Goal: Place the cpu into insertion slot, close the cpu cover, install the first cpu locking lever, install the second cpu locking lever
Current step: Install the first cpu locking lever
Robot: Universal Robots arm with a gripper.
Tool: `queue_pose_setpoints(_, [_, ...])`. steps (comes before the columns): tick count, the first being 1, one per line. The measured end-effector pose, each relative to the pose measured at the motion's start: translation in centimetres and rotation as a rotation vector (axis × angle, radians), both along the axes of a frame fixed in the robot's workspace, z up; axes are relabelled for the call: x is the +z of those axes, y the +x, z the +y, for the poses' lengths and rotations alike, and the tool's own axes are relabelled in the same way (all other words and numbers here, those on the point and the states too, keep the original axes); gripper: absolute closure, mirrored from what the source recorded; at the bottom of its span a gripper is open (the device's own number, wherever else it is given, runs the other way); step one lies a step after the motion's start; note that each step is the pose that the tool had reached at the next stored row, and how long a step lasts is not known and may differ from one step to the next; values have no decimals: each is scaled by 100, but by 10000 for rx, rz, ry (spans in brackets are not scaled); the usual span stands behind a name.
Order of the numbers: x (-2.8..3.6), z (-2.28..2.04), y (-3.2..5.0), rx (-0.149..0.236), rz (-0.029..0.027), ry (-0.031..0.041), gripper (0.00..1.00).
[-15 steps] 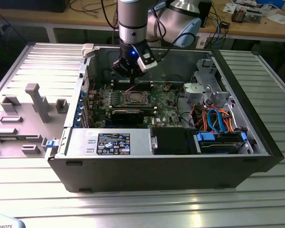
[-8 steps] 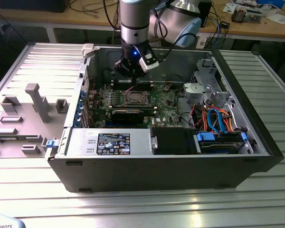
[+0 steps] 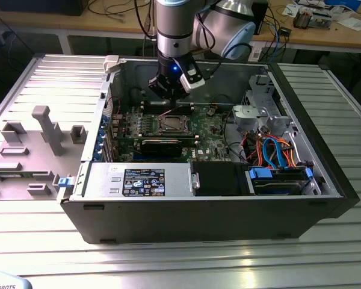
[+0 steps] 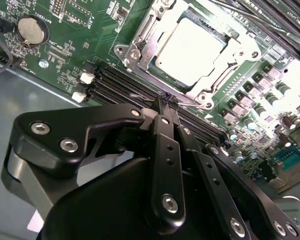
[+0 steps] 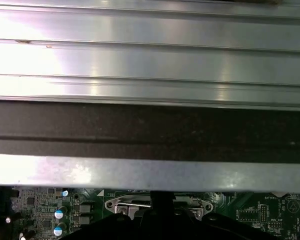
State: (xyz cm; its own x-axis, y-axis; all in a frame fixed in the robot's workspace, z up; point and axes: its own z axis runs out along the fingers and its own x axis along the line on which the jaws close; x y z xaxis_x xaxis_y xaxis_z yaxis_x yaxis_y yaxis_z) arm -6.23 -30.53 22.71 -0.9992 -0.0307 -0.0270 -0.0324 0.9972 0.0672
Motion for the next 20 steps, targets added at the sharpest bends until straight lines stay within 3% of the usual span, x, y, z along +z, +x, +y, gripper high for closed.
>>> queue_pose_setpoints(5, [-17,5,68,-16,0,-1,89])
queue_pose_setpoints(8, [-66,7,135,-35,0,-1,89])
queue_pose_setpoints(20, [-95,7,144,-39,-1,0,89])
